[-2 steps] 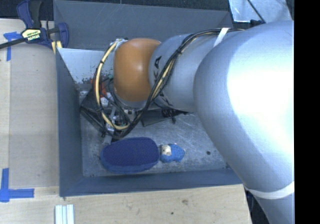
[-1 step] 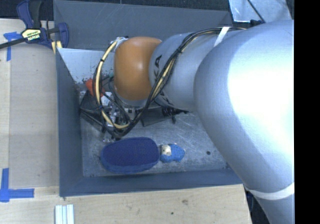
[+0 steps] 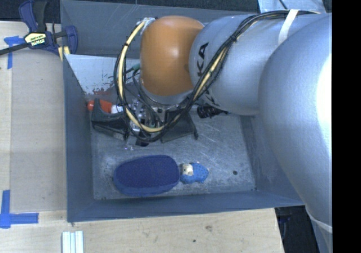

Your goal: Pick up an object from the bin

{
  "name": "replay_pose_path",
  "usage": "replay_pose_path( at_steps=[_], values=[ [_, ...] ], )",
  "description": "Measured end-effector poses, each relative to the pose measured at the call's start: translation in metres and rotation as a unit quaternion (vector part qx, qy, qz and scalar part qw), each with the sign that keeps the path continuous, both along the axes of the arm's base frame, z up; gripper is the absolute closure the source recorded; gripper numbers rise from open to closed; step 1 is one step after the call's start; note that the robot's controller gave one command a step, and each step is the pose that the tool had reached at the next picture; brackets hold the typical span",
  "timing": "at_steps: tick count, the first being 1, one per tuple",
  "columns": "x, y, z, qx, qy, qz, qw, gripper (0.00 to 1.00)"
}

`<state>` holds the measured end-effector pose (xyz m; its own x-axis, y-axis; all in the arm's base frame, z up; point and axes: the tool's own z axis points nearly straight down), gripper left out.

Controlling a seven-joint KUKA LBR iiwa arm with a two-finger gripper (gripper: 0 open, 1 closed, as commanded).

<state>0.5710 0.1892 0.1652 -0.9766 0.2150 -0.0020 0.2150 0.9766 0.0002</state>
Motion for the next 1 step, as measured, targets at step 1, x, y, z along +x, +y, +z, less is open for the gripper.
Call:
replay_pose_path(
  at_steps=[1],
  values=[
    [-0.0243,0.0075,0.0741,0.0,0.0005,0.015,0.9999,1.0]
  ],
)
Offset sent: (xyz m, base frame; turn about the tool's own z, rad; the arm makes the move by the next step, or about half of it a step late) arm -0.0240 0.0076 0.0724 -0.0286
